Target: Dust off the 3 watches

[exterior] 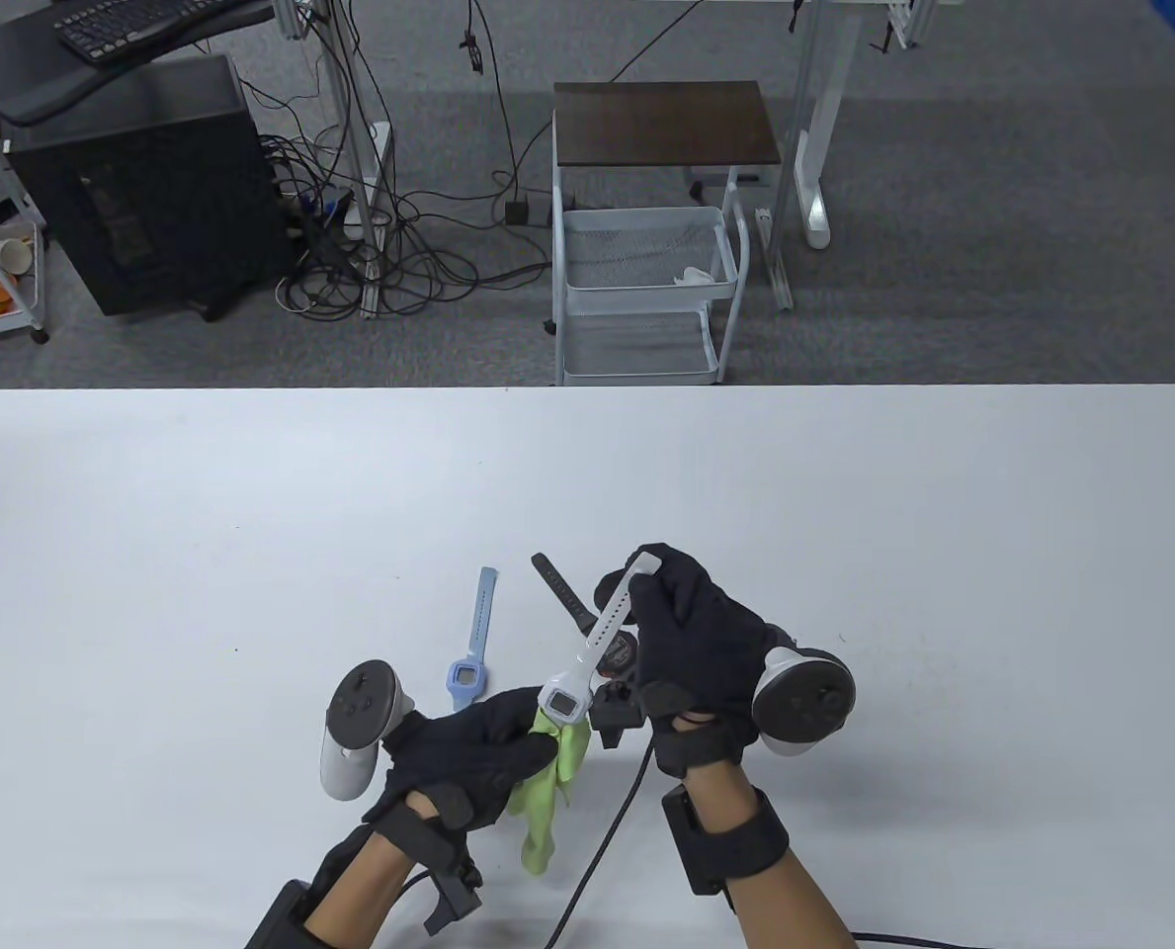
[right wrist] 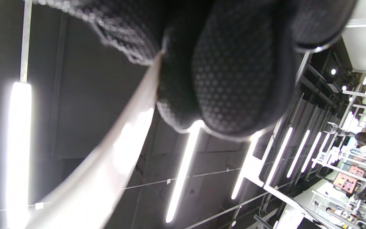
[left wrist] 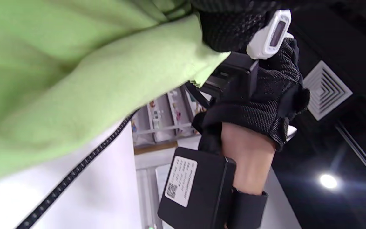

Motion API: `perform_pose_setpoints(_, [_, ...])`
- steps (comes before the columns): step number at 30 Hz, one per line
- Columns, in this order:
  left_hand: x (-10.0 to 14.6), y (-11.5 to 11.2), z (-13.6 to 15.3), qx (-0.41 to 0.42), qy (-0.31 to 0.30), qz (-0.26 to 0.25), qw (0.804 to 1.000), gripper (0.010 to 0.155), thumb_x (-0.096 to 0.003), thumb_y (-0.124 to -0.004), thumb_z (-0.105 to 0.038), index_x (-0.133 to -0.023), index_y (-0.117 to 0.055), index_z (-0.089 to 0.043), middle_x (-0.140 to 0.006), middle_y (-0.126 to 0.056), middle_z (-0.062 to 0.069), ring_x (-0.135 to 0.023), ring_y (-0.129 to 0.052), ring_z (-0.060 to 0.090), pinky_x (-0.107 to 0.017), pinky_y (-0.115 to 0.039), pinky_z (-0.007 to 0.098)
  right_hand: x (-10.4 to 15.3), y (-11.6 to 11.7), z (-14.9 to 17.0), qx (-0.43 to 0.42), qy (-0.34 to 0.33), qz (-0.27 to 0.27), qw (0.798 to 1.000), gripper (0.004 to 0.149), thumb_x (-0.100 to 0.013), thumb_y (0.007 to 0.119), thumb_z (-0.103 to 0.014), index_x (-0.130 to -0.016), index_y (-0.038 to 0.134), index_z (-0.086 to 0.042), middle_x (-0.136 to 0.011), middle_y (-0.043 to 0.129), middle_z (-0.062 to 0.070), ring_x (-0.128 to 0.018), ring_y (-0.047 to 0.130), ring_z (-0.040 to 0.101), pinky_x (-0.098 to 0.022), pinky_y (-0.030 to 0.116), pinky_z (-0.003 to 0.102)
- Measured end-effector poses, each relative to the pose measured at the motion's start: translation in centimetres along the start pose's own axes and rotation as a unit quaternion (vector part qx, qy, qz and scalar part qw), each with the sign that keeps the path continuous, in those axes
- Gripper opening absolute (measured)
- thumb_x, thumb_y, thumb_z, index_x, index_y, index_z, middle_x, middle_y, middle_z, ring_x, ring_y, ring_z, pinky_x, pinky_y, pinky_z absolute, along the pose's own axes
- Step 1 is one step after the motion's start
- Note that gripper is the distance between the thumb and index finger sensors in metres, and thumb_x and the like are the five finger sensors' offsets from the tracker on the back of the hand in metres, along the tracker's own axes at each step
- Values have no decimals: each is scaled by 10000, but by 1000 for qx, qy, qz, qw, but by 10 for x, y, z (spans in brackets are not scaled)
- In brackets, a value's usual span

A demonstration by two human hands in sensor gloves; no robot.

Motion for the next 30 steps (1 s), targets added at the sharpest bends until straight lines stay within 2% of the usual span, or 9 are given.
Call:
perform_pose_setpoints(5, [5, 5, -4, -43, 22, -38, 998, 471, -571, -798, -414, -986, -722, -206, -844, -927, -23, -571, -1091, 145, -470, -947, 335, 1, 3, -2, 3, -7, -5, 1000, 400, -419, 795, -359, -716, 868, -101, -419, 1085, 63, -219, 1092, 192, -475, 741, 569])
perform_pose_setpoints(10, [6, 8, -6, -99, 34, -38, 994, 479, -573, -758, -521, -921, -759, -191, -706, -960, -40, -393, -1097, 80, -320, -941, 284, 2, 6, -4, 6, -15, -10, 1000, 399, -416, 797, -360, -711, 873, -102, -413, 1087, 61, -214, 1093, 191, -471, 744, 567])
perform_pose_setpoints(13, [5, 7, -4, -111, 36, -28, 993, 486, -581, -717, -546, -922, -734, -200, -726, -931, -56, -456, -1078, 111, -389, -914, 331, 3, 7, -4, 1, -13, -12, 1000, 399, -416, 798, -359, -710, 873, -100, -414, 1087, 62, -215, 1093, 193, -472, 743, 569])
perform_pose_setpoints(16, [2, 1, 2, -78, 32, 1, 996, 485, -604, -671, -508, -972, -599, -201, -960, -781, -11, -799, -958, 257, -614, -797, 455, 4, 9, -3, 3, -13, -17, 1000, 399, -416, 797, -360, -712, 872, -103, -415, 1087, 61, -215, 1094, 192, -471, 744, 568])
perform_pose_setpoints(17, [2, 0, 3, -74, 33, -4, 997, 481, -605, -690, -474, -981, -578, -194, -976, -762, 7, -829, -939, 270, -632, -783, 462, 4, 9, -3, 3, -13, -16, 1000, 399, -417, 796, -362, -712, 872, -105, -416, 1087, 60, -215, 1094, 190, -472, 745, 567])
perform_pose_setpoints(20, [2, 1, 3, -102, 39, -4, 994, 494, -600, -722, -422, -1024, -579, -213, -882, -848, -32, -724, -1019, 173, -597, -825, 403, 4, 9, -3, 1, -13, -16, 1000, 399, -416, 798, -360, -711, 874, -102, -414, 1088, 61, -215, 1093, 195, -473, 743, 569])
perform_pose_setpoints(22, [2, 2, 0, -98, 33, -5, 995, 548, -601, -719, -415, -1091, -544, -239, -866, -864, -73, -694, -1015, 168, -594, -816, 401, 4, 8, -2, -1, -11, -14, 1000, 399, -417, 797, -360, -712, 873, -103, -416, 1087, 60, -217, 1093, 192, -473, 744, 568])
perform_pose_setpoints(26, [6, 8, 1, -90, 39, -40, 994, 458, -585, -745, -454, -980, -732, -221, -810, -936, -65, -637, -1064, 158, -543, -859, 391, 3, 6, -2, -12, -7, -9, 1000, 399, -416, 798, -359, -711, 874, -101, -415, 1087, 64, -216, 1092, 198, -473, 743, 568])
perform_pose_setpoints(30, [8, 13, 0, -128, 57, -56, 989, 462, -564, -746, -538, -890, -807, -216, -723, -987, -74, -553, -1105, 137, -467, -901, 359, 4, 8, -4, -14, -14, -10, 1000, 397, -414, 801, -360, -707, 878, -103, -411, 1090, 63, -213, 1094, 195, -471, 747, 566])
Point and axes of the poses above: the tracker on the back of each hand, its own z axis roughly to the little-finger side, its own x axis roughly from the fingertips to the wrist, y = z × x, the point moved 3 cm from there along -x, roughly from the wrist to the fingertips
